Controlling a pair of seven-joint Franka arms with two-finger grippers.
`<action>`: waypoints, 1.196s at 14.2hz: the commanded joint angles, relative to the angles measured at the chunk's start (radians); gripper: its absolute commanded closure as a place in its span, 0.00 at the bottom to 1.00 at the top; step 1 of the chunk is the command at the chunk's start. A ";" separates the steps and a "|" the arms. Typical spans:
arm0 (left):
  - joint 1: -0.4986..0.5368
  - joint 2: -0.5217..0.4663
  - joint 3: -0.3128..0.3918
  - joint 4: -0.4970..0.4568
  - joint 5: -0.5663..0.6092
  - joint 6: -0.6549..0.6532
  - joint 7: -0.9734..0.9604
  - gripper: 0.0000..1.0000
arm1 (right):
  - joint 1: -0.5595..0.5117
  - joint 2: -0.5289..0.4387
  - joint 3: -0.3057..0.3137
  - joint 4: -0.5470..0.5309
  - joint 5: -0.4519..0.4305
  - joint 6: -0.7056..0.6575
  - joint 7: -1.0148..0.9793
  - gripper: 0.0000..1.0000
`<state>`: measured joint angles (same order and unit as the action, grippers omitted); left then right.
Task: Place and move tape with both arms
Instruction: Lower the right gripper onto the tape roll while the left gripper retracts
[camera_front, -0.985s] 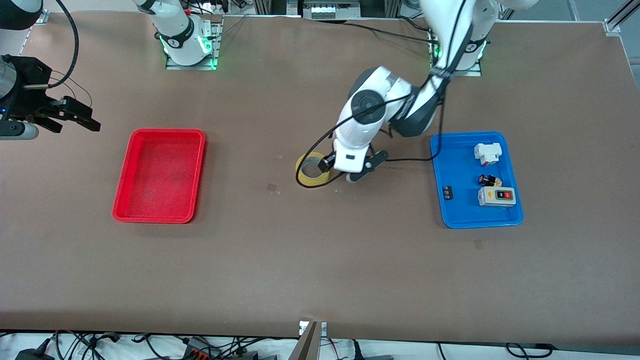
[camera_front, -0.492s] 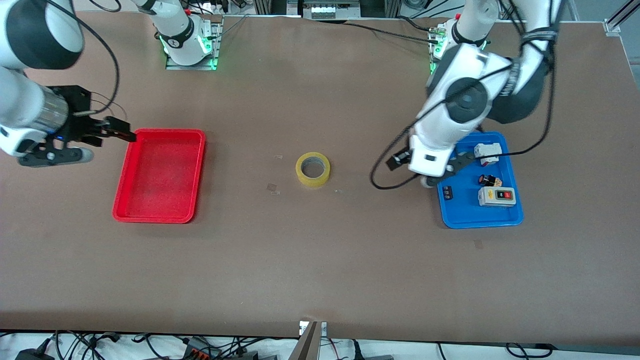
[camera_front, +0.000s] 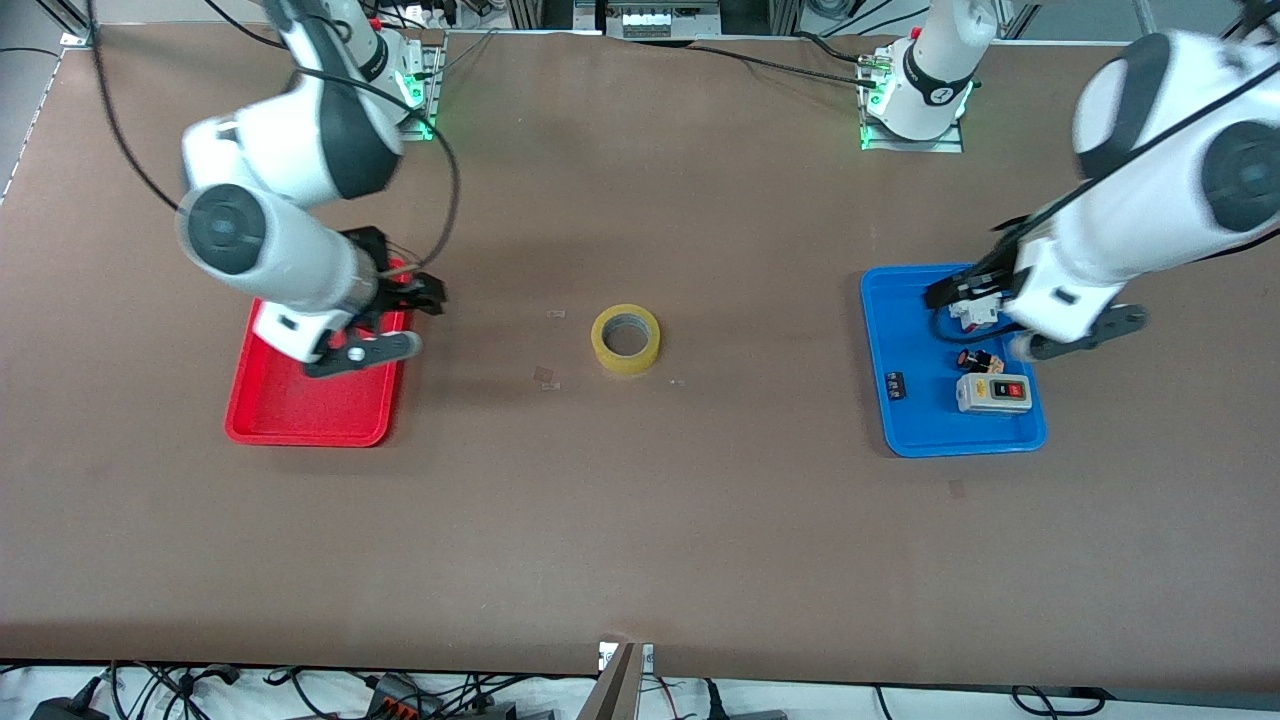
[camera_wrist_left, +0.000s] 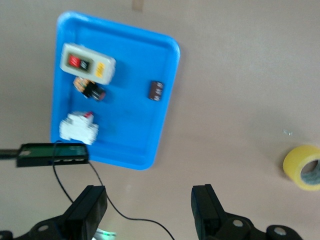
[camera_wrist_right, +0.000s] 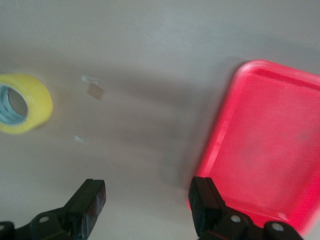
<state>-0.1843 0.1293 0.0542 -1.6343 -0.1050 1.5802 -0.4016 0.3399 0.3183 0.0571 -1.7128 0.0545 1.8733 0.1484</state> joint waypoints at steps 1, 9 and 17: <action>0.078 -0.100 -0.033 -0.026 0.025 -0.035 0.181 0.00 | 0.094 0.092 -0.005 0.033 0.008 0.097 0.146 0.00; 0.230 -0.131 -0.123 0.086 0.133 -0.055 0.550 0.00 | 0.281 0.326 -0.005 0.128 0.007 0.305 0.378 0.00; 0.249 -0.158 -0.109 0.027 0.128 -0.063 0.550 0.00 | 0.324 0.403 -0.005 0.136 0.005 0.346 0.378 0.00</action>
<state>0.0464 -0.0034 -0.0521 -1.5789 0.0096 1.5254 0.1243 0.6456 0.7021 0.0583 -1.6055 0.0547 2.2157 0.5143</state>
